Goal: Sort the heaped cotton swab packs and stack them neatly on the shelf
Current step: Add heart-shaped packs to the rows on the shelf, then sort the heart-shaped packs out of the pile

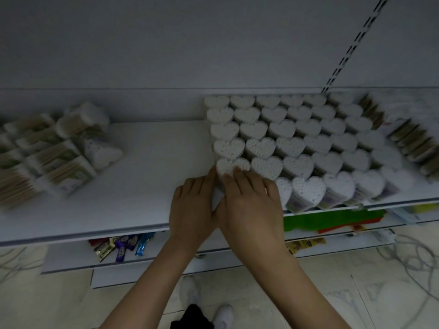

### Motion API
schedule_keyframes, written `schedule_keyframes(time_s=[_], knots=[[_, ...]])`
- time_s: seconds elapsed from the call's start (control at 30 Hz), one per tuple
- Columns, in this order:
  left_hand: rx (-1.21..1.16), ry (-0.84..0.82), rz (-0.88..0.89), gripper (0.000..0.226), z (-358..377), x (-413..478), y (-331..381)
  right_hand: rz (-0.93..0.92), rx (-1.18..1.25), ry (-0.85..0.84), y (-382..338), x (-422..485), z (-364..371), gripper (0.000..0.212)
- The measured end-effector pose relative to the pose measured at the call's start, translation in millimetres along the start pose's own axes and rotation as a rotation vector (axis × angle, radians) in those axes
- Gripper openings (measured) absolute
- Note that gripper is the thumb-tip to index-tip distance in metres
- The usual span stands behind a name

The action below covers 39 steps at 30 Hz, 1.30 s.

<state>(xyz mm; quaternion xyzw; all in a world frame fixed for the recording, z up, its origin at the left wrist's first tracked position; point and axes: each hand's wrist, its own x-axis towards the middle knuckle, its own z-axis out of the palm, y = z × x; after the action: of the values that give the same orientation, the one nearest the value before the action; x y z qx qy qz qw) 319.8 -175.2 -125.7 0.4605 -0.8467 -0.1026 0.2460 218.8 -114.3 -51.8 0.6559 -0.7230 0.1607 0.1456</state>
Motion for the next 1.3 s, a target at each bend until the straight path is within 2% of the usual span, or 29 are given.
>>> schedule_keyframes(time_s=[0.13, 0.2, 0.27, 0.37, 0.4, 0.47, 0.67, 0.77, 0.9, 1.0, 1.1, 1.3], knots=[[0.010, -0.067, -0.033, 0.061, 0, 1, -1, -0.013, -0.018, -0.067, 0, 8, -8, 0.016], [-0.017, -0.103, -0.026, 0.065, 3, 0, -5, -0.010, -0.035, -0.139, -1, 14, -13, 0.019], [-0.104, -0.117, -0.026, 0.065, 2, -1, -6, -0.034, -0.010, -0.216, -2, 21, -22, 0.026], [-0.363, -0.113, -0.124, 0.059, -21, -2, 0, -0.114, -0.067, -0.352, 0, 35, -40, 0.014], [-0.404, -0.098, -0.156, 0.059, -32, -2, 1, -0.143, -0.047, -0.390, 5, 40, -42, 0.017], [-0.326, -0.020, -0.140, 0.062, -63, -3, -2, -0.154, 0.016, -0.448, 7, 52, -52, 0.024], [0.180, 0.095, 0.061, 0.079, -169, 12, -37, -0.283, 0.066, -0.328, -32, 98, -75, 0.043], [0.305, 0.138, 0.064, 0.080, -219, 15, -54, -0.409, 0.107, -0.228, -62, 117, -91, 0.047], [0.359, 0.194, -0.009, 0.084, -259, 9, -77, -0.467, 0.118, -0.198, -88, 134, -98, 0.046], [0.327, 0.180, -0.071, 0.087, -266, -2, -102, -0.416, 0.183, -0.325, -95, 140, -86, 0.049], [0.325, 0.154, -0.059, 0.088, -265, -10, -133, -0.335, 0.169, -0.460, -102, 151, -63, 0.053], [0.247, 0.129, 0.014, 0.088, -281, -13, -197, -0.086, 0.187, -0.573, -142, 190, -6, 0.061]])
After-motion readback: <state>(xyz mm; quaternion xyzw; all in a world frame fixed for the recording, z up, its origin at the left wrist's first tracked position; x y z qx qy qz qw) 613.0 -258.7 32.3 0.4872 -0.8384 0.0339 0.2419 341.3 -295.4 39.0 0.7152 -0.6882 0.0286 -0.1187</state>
